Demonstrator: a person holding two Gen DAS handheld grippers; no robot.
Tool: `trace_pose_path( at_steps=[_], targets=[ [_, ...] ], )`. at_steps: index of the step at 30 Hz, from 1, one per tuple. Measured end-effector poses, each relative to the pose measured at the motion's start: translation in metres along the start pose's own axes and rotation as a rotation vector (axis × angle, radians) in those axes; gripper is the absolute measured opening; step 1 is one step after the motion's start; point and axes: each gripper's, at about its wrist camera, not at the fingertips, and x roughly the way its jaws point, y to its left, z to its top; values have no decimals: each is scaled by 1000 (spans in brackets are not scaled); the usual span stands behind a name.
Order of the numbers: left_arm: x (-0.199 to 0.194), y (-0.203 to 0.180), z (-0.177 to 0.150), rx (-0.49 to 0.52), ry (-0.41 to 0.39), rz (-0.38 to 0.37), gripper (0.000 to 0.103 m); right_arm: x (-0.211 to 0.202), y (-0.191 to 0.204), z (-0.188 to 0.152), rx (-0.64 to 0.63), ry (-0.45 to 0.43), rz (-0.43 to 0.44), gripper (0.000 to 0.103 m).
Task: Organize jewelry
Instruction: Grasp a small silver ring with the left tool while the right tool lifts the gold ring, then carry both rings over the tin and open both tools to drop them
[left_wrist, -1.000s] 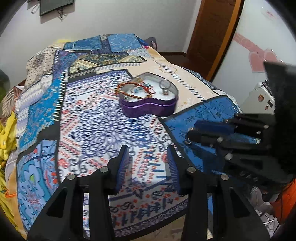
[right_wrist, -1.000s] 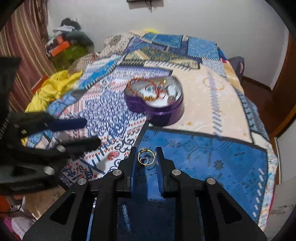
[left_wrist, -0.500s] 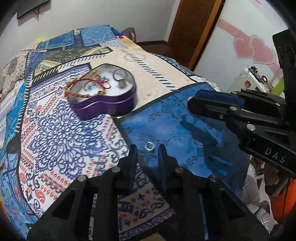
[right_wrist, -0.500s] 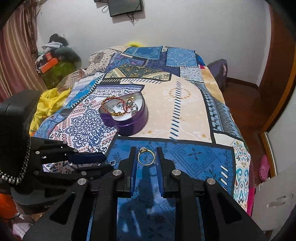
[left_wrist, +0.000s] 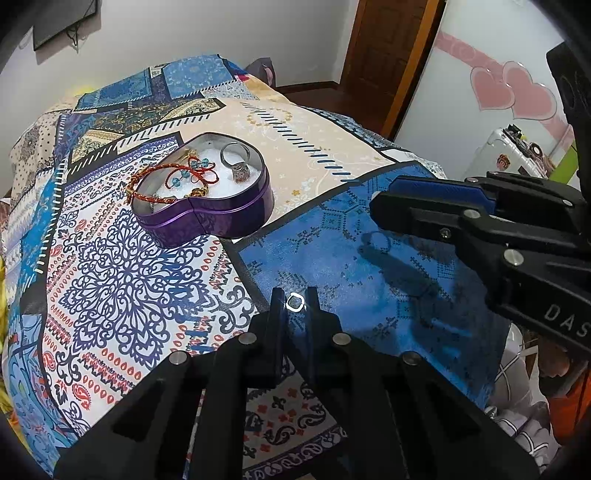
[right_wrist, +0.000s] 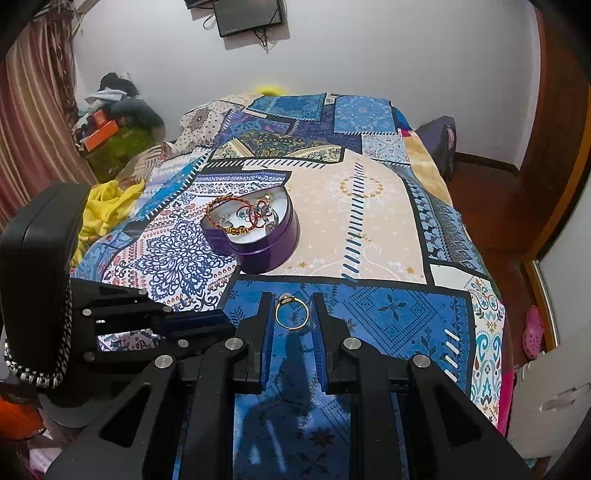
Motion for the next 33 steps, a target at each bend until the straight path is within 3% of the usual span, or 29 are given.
trace_pose_path(
  at_steps=[22,33],
  targets=[
    [-64,58,24,-151,-204,42,8,1,25,34,-25,-74,55,17],
    [-62,78,38,-165,-240,63,8,28,30,42,-16,-46,80,17]
  ],
)
